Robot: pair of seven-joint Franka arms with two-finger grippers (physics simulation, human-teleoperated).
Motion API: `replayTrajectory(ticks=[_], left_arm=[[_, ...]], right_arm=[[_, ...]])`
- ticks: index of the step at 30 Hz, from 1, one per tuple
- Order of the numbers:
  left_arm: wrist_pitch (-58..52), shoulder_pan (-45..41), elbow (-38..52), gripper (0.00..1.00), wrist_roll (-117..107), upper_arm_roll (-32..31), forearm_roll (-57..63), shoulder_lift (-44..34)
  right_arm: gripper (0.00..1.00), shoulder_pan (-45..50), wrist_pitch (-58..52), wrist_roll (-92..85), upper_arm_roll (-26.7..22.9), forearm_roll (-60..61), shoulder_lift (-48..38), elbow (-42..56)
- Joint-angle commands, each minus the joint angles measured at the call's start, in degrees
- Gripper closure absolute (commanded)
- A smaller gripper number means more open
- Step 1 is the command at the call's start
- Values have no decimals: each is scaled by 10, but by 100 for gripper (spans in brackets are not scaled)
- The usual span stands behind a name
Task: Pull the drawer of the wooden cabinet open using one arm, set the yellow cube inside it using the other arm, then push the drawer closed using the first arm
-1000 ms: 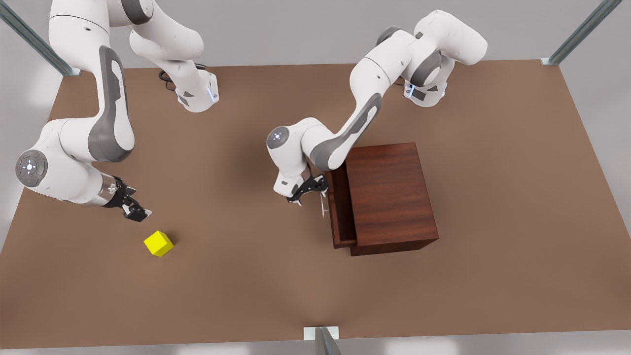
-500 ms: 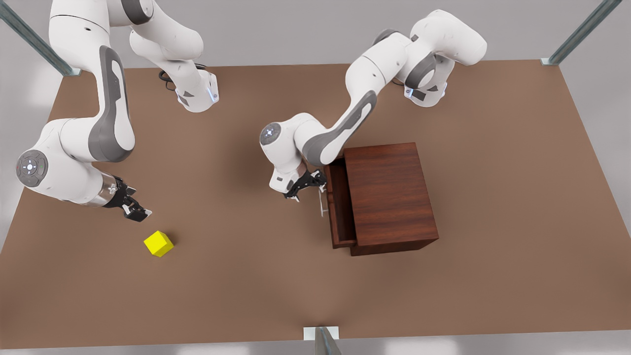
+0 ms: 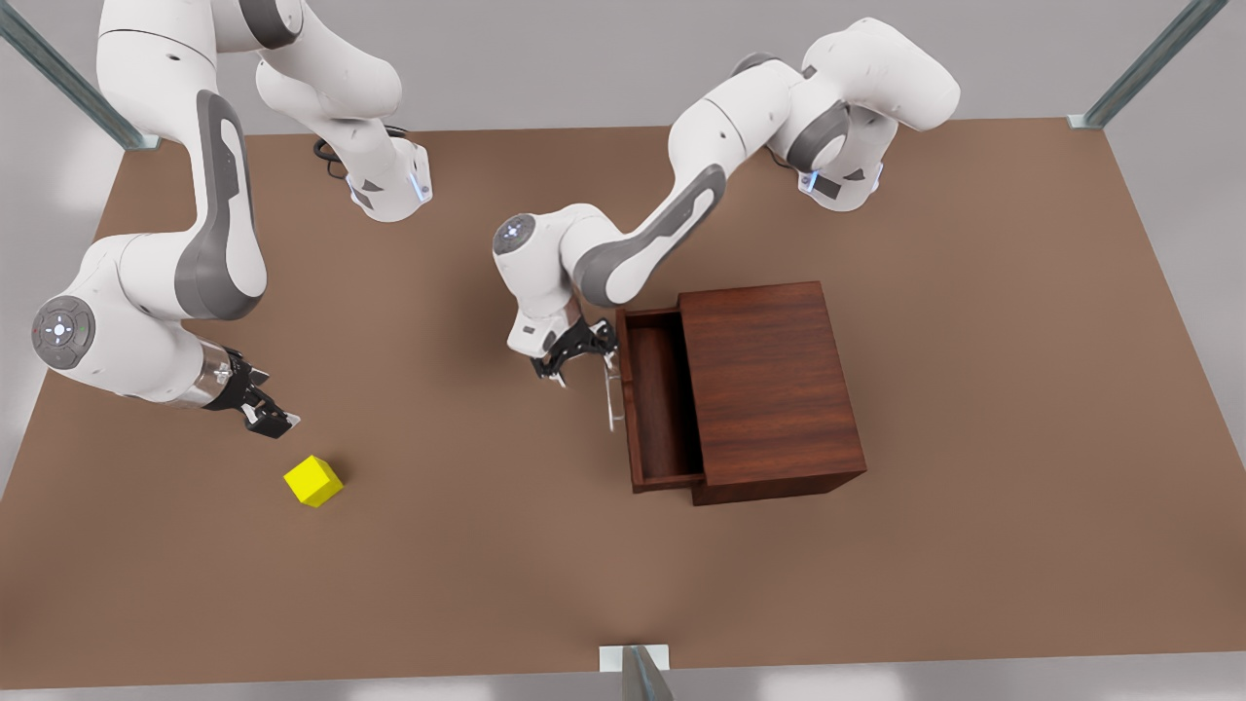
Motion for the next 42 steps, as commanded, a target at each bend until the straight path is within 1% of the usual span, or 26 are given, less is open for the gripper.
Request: replayTrajectory(ticks=[1,2,3,4,6,7,8,9,10,11,12,13,14,15,16,18,23,26,28,29,30,31,33,35,39,42], left_arm=[[-27,-6,29,0,-159,-2,-19,-8],[-54,-6,34,0,-161,-4,-24,-25],[-118,-5,33,0,-119,-9,-37,-65],[-188,-5,34,0,-57,-9,-56,-121],[-293,8,30,0,85,-8,-57,-172],[-361,63,26,0,269,-8,-96,-213],[-423,155,16,0,455,-9,-136,-256],[-440,218,15,0,557,-9,-152,-275],[-439,318,-11,0,715,-9,-188,-291],[-355,403,-68,0,785,-10,-237,-302],[-221,441,-245,0,811,-7,-262,-391],[-100,442,-417,0,802,-5,-248,-487],[-105,445,-424,0,801,-2,-238,-491],[-88,447,-485,0,802,20,-238,-525],[-43,447,-552,0,810,49,-239,-561],[-54,447,-550,0,823,54,-240,-559],[-54,456,-545,0,823,56,-241,-553],[-89,463,-504,0,830,56,-254,-533],[-90,457,-469,0,830,52,-267,-517],[-131,459,-389,0,829,52,-291,-472],[-149,485,-352,0,832,39,-309,-439],[-139,506,-352,0,838,18,-321,-439],[-139,506,-354,0,839,21,-322,-442],[-141,506,-355,0,839,24,-321,-443],[-143,507,-368,0,833,25,-319,-447],[-145,507,-373,0,832,25,-319,-450]], right_arm=[[0,0,0,1,0,0,-1,0],[0,-1,0,0,0,0,-1,0],[0,0,0,-2,0,0,-1,1],[0,-3,1,-9,0,-2,-1,4],[0,-8,2,-30,-4,-6,29,29],[0,-10,4,-36,-4,-8,51,40],[0,-11,12,-58,-5,-17,73,56],[0,-19,14,-66,-5,-28,85,67],[0,-21,14,-88,-5,-33,107,88],[0,-30,31,-108,-6,-39,122,98],[0,-40,51,-122,-6,-41,135,98],[0,-42,83,-127,-5,-40,147,98],[0,-42,111,-127,-5,-39,156,96],[0,-42,145,-127,-5,-39,173,93],[0,-42,170,-129,-5,-39,187,92],[0,-44,211,-138,-4,-40,214,91],[0,-54,283,-156,-2,-39,243,60],[0,-67,297,-170,0,-54,244,33],[0,-72,297,-172,7,-56,243,32],[0,-72,297,-172,7,-56,244,33],[0,-71,301,-172,8,-56,244,32],[0,-69,305,-172,8,-56,245,32],[0,-68,306,-169,11,-56,245,28],[0,-68,334,-172,13,-56,241,-6],[0,-69,348,-173,13,-69,229,-41],[0,-65,358,-169,13,-69,233,-41]])
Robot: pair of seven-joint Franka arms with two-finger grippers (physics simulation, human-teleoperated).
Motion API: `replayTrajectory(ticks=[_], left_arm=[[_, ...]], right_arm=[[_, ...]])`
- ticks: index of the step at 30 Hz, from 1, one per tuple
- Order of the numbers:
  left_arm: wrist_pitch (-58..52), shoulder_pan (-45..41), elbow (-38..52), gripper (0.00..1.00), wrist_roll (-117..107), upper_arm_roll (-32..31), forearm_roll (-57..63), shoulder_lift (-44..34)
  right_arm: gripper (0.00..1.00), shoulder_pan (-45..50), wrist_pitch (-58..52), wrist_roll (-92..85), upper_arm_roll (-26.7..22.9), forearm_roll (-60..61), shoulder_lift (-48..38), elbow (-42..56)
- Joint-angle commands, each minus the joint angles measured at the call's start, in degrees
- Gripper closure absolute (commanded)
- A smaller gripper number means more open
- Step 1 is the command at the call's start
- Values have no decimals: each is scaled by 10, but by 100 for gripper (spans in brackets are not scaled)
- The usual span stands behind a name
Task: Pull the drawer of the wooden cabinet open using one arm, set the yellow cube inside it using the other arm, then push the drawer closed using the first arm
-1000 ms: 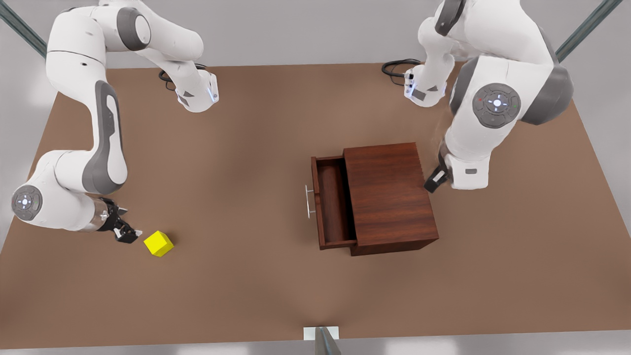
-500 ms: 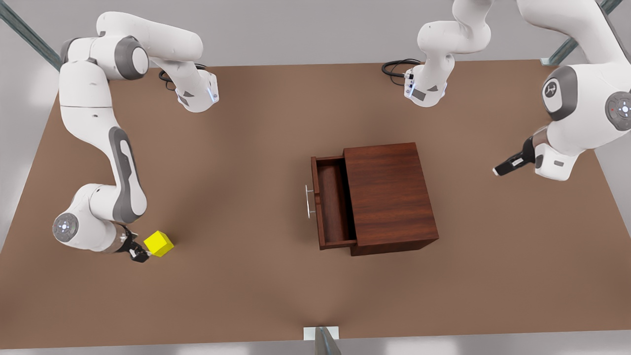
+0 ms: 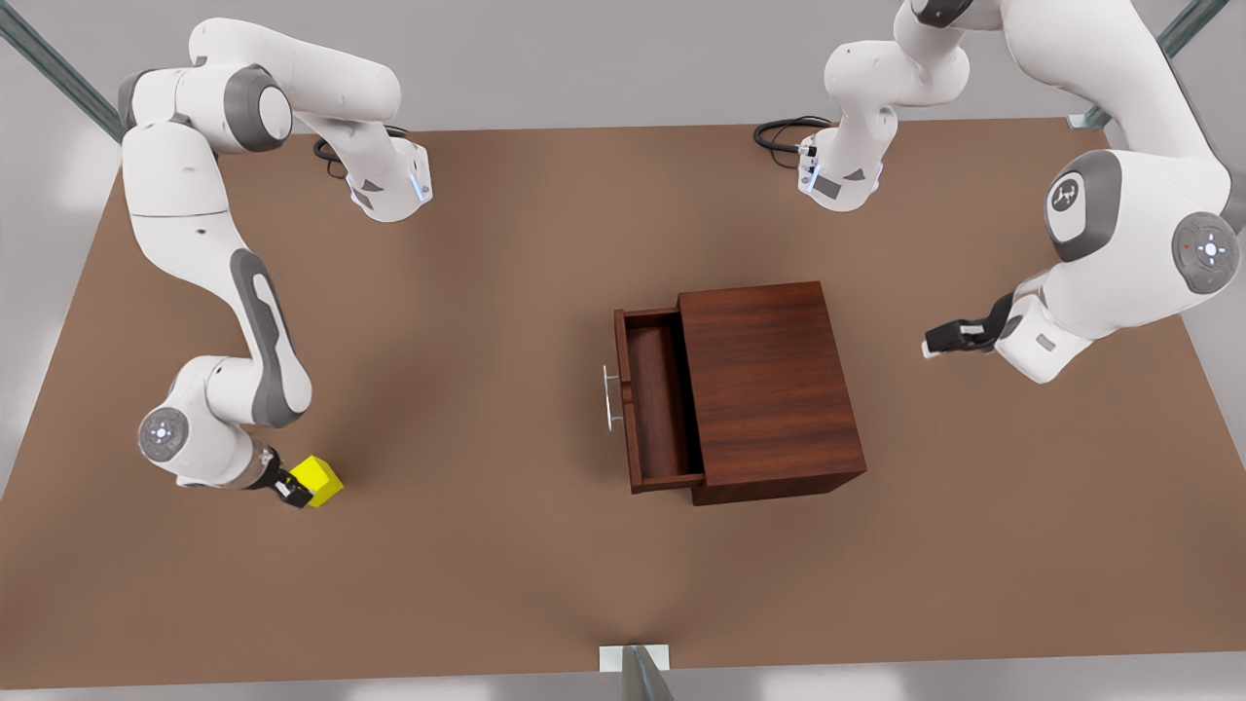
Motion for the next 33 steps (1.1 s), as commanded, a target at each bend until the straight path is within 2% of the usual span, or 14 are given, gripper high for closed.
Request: replayTrajectory(ticks=[1,24,27,29,33], left_arm=[[-7,0,-1,0,124,0,-1,-2],[-7,0,-17,0,123,-1,4,-10],[-7,0,-21,0,122,-2,4,-12],[-7,0,-21,0,122,-2,4,-12],[-6,-2,-21,0,116,-2,4,-12]], right_arm=[[0,2,27,-30,1,-2,3,-1],[0,2,64,-21,1,-31,28,-23],[30,2,63,-3,1,-31,23,-27],[42,3,58,0,0,-30,8,-32],[43,12,-8,29,0,-23,-47,-35]])
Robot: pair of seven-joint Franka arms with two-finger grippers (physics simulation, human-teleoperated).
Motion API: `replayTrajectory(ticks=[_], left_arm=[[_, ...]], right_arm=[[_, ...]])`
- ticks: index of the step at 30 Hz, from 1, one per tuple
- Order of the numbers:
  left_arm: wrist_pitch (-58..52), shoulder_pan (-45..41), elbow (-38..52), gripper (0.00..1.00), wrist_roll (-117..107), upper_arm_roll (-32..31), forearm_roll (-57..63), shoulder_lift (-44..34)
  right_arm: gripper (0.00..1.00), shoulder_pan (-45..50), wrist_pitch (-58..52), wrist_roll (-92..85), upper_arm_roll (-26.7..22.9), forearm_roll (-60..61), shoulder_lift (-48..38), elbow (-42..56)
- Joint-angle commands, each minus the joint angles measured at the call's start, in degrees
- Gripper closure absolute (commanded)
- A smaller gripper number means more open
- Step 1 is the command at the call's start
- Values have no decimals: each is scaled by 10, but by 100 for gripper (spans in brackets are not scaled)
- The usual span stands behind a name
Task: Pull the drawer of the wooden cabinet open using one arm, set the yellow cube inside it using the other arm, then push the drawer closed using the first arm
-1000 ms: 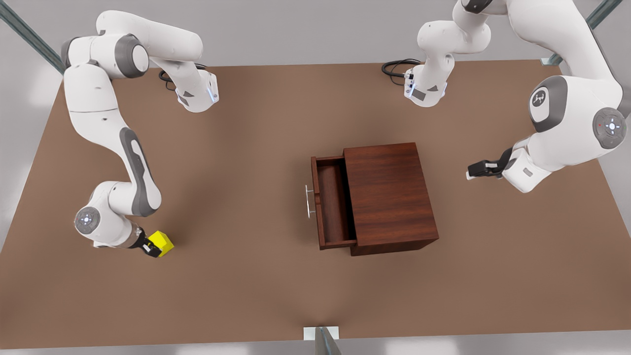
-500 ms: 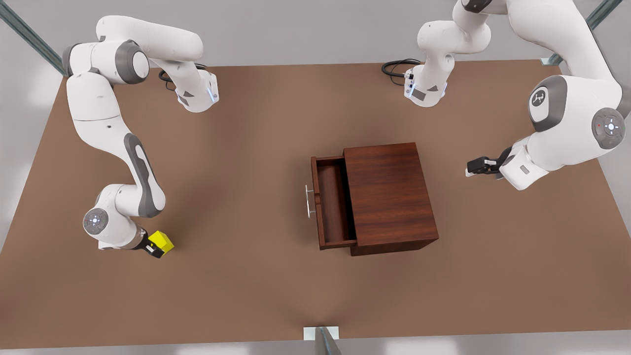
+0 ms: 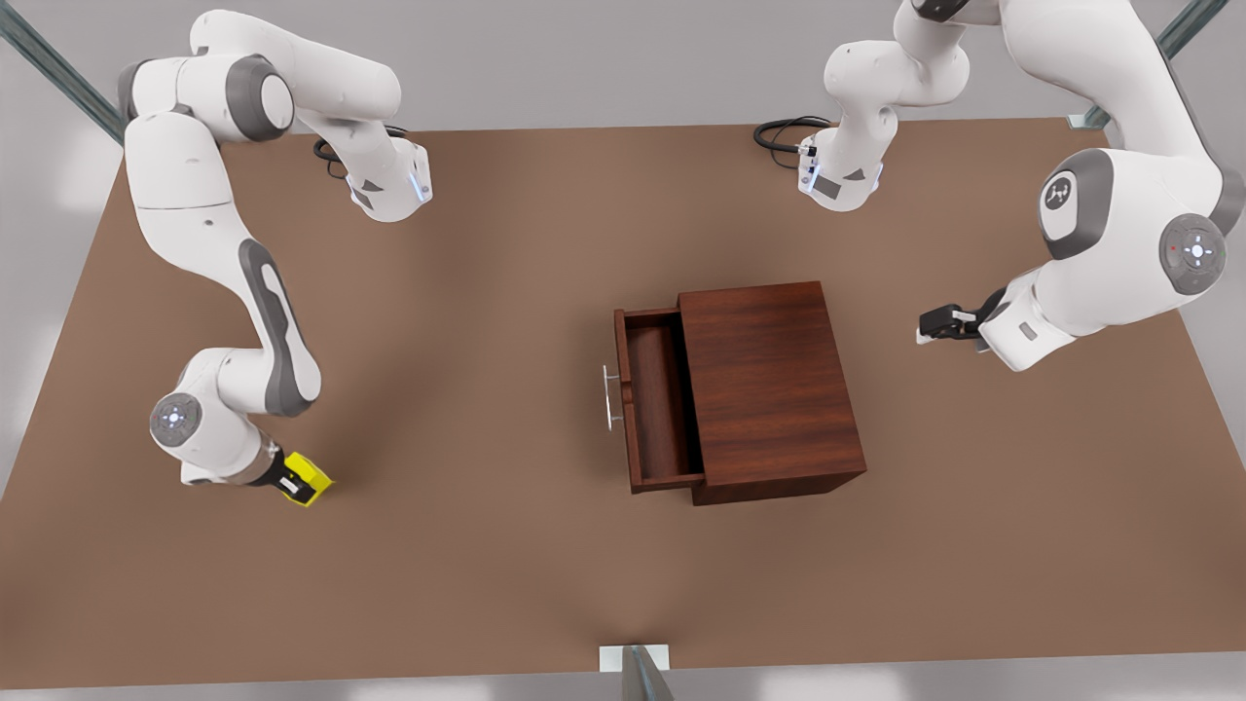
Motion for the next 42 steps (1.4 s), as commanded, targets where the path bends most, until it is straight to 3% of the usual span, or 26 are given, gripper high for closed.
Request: replayTrajectory(ticks=[1,4,9,16,20,25,35,42], left_arm=[[0,0,0,0,14,0,0,-1],[0,-1,0,0,13,0,0,-1],[0,0,0,0,13,0,0,-1],[0,-1,0,0,13,0,0,-1],[0,-1,0,0,13,0,0,-1],[-1,-1,-2,0,11,0,0,-2],[-1,-1,-8,0,9,0,1,-6],[-1,-2,-8,0,2,0,1,-6]], right_arm=[[42,6,-74,70,0,-4,-23,3],[42,10,-169,144,25,-4,-53,39],[42,21,-252,374,118,-5,-57,123],[42,146,-289,701,117,-5,-43,211],[42,228,-350,808,114,-9,26,339],[41,323,-339,929,105,-10,95,431],[39,416,-301,1133,107,-6,142,484],[38,448,-296,1163,103,-6,174,510]])
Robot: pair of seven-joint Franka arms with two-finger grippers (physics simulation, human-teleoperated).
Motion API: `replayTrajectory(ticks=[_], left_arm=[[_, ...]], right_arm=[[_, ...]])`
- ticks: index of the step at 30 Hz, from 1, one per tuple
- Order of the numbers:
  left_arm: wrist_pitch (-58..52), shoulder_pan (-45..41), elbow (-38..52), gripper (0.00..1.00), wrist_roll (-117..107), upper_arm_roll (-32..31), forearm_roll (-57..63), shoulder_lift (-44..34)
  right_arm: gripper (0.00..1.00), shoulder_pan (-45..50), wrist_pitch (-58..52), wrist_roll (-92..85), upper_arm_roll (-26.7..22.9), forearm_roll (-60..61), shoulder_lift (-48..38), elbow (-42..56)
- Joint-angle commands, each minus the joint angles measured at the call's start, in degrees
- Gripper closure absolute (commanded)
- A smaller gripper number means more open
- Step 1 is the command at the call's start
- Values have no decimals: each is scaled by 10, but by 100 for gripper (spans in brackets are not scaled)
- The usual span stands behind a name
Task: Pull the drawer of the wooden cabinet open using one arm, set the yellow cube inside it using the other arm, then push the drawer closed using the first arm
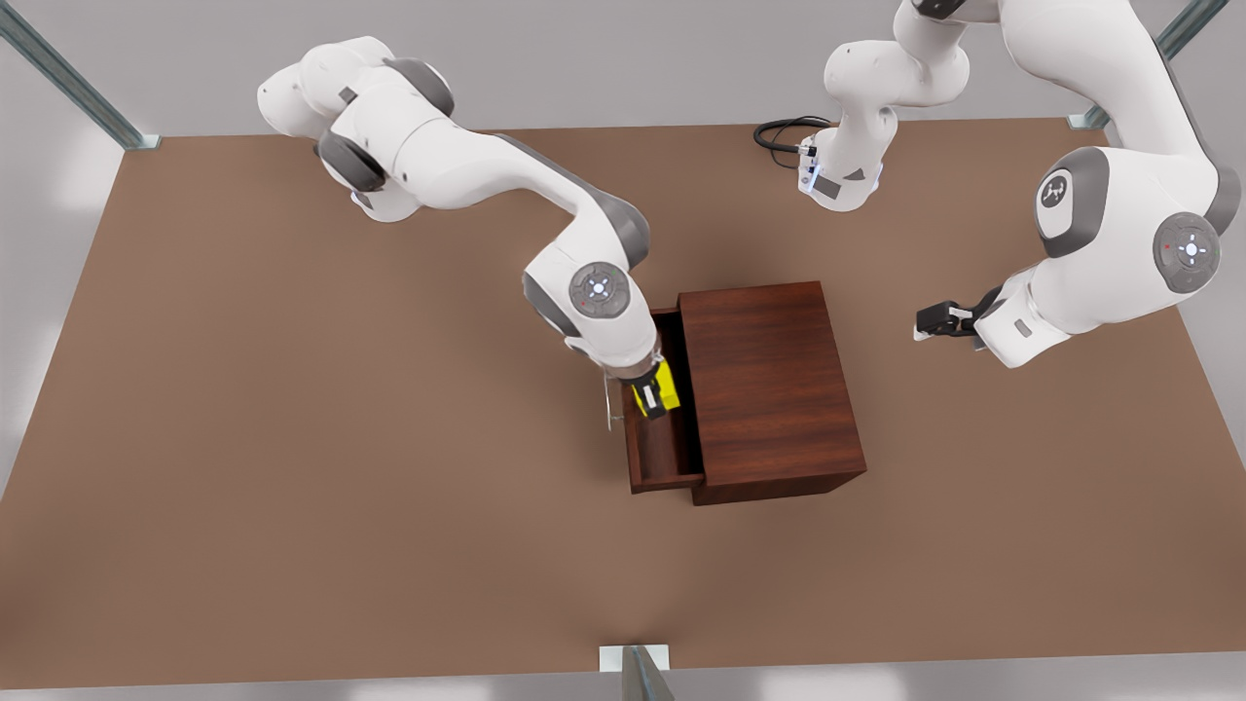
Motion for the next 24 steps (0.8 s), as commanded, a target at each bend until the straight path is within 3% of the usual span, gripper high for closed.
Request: replayTrajectory(ticks=[1,10,11,18,22,24], left_arm=[[0,0,0,0,-5,0,0,-1],[0,-2,0,0,-5,0,0,0],[0,-2,0,0,-7,-1,0,0],[5,-104,10,0,-249,-8,36,5],[29,-237,49,0,-737,-7,42,54],[36,-279,114,0,-914,-7,62,105]], right_arm=[[38,2,0,295,0,2,5,5],[38,23,8,294,-20,0,28,6],[0,25,9,286,-21,0,29,7],[0,10,-7,260,-20,-2,16,6],[0,-148,-148,51,-16,0,-61,6],[0,-241,-200,-183,-10,2,-108,1]])
